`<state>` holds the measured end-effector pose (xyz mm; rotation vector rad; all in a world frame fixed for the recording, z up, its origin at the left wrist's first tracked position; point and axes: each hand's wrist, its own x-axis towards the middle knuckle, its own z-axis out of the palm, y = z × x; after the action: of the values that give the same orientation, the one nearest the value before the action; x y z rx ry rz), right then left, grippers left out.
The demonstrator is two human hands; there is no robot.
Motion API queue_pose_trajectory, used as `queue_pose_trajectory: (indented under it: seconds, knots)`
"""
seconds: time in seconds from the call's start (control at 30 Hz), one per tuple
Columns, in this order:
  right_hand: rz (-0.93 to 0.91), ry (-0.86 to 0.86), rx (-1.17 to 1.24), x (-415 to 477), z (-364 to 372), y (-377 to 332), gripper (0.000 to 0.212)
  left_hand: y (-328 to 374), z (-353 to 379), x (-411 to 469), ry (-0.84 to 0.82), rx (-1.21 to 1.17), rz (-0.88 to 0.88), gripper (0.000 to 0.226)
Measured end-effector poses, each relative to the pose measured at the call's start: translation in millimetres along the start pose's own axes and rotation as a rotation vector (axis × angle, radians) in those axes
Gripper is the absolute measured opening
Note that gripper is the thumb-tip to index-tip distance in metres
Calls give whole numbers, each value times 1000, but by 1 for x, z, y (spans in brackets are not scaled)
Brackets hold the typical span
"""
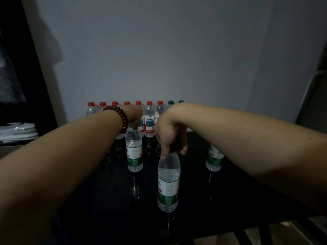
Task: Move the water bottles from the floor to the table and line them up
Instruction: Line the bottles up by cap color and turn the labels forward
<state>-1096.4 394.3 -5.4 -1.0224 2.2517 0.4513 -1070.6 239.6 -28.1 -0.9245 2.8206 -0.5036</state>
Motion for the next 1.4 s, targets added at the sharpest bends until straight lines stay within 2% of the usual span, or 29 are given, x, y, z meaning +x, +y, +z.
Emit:
queue_pose_trajectory:
  seconds: [0.27,0.33,0.47,0.6,0.83,0.93,1.07,1.13,1.27,1.4]
  knots:
    - [-62,170,-101,9,-7,14,36,-1,12,10,39,-123,70,25]
    - [-44,202,-124,15,-10,23,40,2,14,16,81,-195,98,23]
    - [18,325,-194,32,-17,40,35,10,16,31,96,-309,133,22]
    - [56,407,-179,52,-25,59,31,22,17,46,143,-356,183,22]
    - [115,532,-288,73,-40,90,41,41,20,65,211,-402,274,26]
    - [142,586,-296,85,-46,102,40,39,21,70,177,-470,263,29]
    - [150,637,-203,99,-51,116,38,35,25,72,16,-796,197,26]
    - [165,642,-155,105,-55,123,38,38,28,72,-11,-879,170,27]
    - [195,687,-137,114,-63,137,23,52,29,79,28,-844,174,29]
    - [203,682,-177,124,-67,158,36,76,19,95,36,-800,201,33]
